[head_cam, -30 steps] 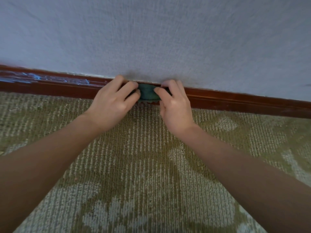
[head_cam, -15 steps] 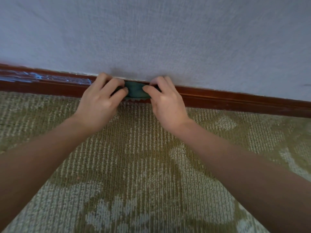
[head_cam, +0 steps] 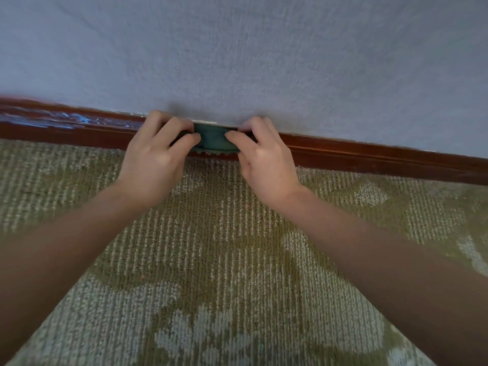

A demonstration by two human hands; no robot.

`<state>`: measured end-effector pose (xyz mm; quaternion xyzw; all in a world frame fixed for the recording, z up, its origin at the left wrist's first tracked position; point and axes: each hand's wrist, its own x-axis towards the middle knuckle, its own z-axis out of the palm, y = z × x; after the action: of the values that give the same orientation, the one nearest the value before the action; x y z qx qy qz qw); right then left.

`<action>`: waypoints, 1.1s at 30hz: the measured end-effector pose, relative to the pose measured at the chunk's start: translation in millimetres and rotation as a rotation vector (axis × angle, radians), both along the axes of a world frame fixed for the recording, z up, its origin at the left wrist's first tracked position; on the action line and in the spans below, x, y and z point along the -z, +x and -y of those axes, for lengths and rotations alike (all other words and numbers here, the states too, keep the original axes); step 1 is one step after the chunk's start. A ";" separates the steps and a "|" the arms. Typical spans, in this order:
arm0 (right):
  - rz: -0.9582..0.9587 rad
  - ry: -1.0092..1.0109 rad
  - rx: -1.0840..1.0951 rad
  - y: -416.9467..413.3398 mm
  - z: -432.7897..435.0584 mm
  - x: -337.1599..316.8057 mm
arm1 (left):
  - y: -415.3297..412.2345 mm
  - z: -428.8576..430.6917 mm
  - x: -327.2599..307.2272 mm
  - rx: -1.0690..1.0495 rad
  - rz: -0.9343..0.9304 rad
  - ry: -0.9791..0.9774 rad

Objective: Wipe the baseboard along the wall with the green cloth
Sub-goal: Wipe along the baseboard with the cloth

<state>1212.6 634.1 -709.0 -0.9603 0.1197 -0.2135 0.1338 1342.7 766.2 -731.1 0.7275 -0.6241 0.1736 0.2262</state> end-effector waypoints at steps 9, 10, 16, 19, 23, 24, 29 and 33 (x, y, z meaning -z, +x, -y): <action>-0.008 -0.009 0.006 3.7 -4.3 -4.5 | -2.7 -1.6 3.3 -0.045 -0.030 -0.053; -0.015 -0.011 -0.003 4.0 -4.4 -4.4 | -1.5 -2.5 3.4 -0.049 -0.025 -0.049; 0.010 -0.039 0.026 -6.0 3.3 -2.5 | -12.9 9.1 4.7 -0.060 -0.004 -0.061; 0.035 -0.027 0.038 2.0 -4.4 -1.4 | -5.2 1.6 5.3 -0.044 0.011 -0.046; 0.007 0.007 0.018 10.5 -12.5 -2.1 | 3.3 -8.8 5.4 -0.065 0.001 -0.033; 0.004 0.010 0.018 8.3 -11.1 -2.1 | 2.8 -7.6 4.8 -0.065 -0.004 -0.031; 0.029 0.004 0.060 -4.0 -2.7 -2.3 | -5.2 4.1 2.9 -0.023 0.014 -0.010; 0.017 0.018 0.020 10.6 -14.5 -2.1 | 6.0 -11.4 5.5 -0.054 -0.004 0.009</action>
<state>1223.3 648.6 -706.9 -0.9559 0.1301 -0.2219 0.1414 1348.7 777.6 -736.6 0.7454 -0.6046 0.1755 0.2192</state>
